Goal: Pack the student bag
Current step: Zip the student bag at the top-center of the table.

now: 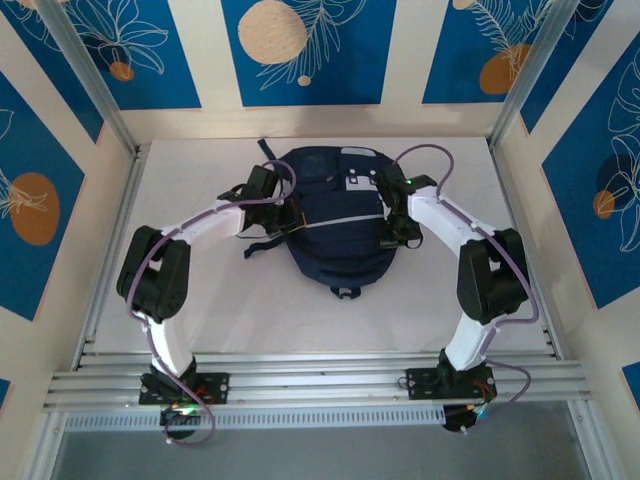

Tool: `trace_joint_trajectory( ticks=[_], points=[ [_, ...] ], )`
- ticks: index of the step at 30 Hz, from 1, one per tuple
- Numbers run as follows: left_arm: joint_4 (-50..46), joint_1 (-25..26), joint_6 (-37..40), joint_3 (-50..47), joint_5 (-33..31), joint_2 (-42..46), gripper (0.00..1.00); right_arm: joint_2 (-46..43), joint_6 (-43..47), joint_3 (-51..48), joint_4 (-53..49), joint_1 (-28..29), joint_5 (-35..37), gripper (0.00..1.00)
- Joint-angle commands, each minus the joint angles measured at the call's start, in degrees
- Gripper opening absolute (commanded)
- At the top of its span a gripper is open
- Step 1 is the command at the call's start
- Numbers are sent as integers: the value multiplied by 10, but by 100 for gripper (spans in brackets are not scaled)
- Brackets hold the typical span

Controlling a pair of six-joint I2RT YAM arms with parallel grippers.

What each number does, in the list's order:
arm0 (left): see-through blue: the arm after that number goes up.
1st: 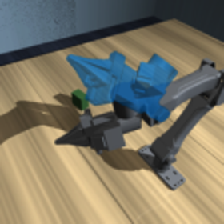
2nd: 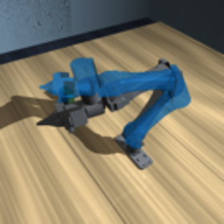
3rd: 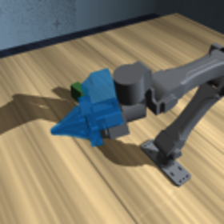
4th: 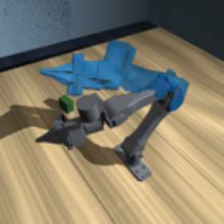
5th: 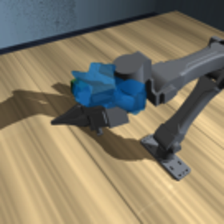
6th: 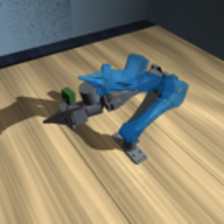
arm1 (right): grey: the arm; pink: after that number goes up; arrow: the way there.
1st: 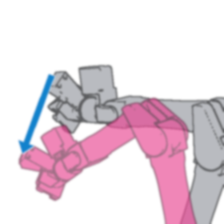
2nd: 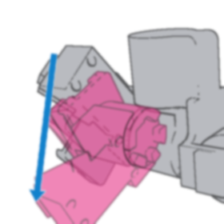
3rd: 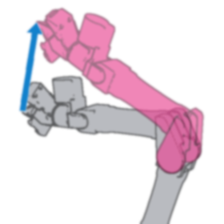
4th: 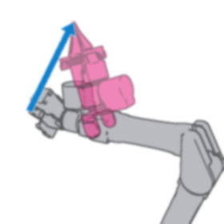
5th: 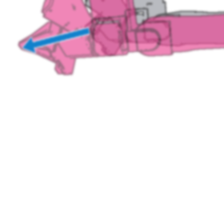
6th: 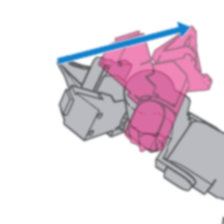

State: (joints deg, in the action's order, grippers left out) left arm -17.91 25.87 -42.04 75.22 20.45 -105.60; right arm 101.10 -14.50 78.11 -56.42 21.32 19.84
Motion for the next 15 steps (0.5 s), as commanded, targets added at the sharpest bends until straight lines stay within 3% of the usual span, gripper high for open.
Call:
trace_joint_trajectory(
  ticks=[1,7,8,10,11,15],
  points=[
    [1,-38,13,32,-76,-2,0,21,56,13,-48,45,54,0],
    [-7,-64,4,127,-82,-59,1,35,75,32,2,142,-60,0],
    [-21,-66,7,147,-84,-67,12,39,68,43,11,149,-72,0],
    [-59,-66,18,187,-92,-78,44,49,47,64,37,159,-94,0],
    [-74,-66,21,199,-96,-79,52,53,35,72,48,161,-101,0],
    [-96,-66,22,176,-97,-49,67,72,-32,108,94,157,-129,0]
  ],
)
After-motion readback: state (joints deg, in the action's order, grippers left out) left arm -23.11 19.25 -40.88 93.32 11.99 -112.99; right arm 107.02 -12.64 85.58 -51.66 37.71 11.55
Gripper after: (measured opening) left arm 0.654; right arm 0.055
